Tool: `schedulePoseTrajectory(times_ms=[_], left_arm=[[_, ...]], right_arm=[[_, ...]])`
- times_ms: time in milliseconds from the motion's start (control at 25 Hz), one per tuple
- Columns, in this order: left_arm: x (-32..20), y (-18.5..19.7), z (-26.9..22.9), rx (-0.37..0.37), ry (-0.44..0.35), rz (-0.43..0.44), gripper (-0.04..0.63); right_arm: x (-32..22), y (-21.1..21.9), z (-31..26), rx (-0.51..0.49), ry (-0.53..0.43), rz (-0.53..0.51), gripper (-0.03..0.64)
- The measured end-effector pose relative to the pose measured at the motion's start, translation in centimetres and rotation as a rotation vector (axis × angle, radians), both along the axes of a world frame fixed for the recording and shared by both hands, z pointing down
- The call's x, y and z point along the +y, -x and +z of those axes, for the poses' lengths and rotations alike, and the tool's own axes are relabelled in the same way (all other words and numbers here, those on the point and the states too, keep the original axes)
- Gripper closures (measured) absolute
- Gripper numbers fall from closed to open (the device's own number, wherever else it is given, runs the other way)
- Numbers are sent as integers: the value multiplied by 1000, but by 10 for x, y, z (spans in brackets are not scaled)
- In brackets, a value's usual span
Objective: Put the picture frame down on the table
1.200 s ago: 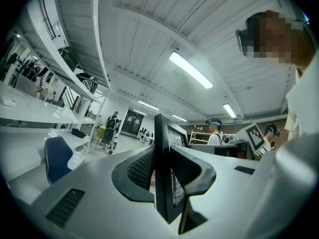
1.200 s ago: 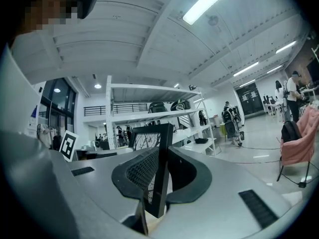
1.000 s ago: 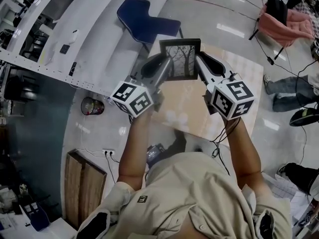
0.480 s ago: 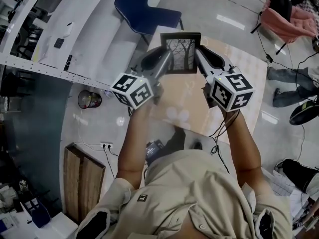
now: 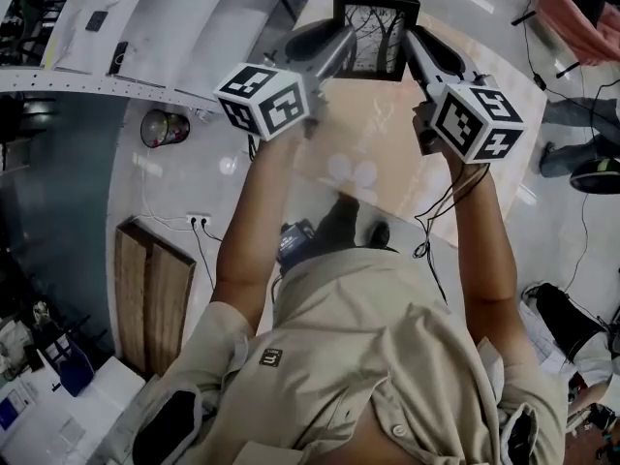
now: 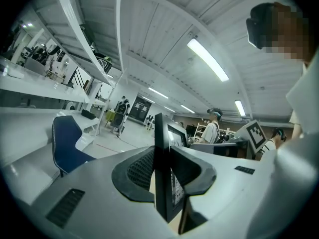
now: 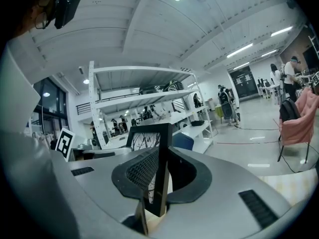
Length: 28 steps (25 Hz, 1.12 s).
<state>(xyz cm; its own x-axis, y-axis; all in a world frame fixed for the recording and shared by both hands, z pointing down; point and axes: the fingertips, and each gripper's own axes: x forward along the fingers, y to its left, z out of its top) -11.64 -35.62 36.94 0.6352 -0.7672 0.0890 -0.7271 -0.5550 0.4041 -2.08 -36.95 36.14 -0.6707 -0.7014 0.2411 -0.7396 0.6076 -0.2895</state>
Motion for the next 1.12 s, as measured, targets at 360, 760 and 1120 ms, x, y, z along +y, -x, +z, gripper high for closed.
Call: schedulePoseTrajectory(times_ms=[360,760,1120], left_arm=[[-16,2,39,1,65,8,499],[-33,2,86,14,139,19,499],[-47,3,127,16,209,28,499]], right_arm=[[-16,3,40,15,62,16,551],[-33,4,86,36,123,34,551],[-47,5,126,41,174,42,551]])
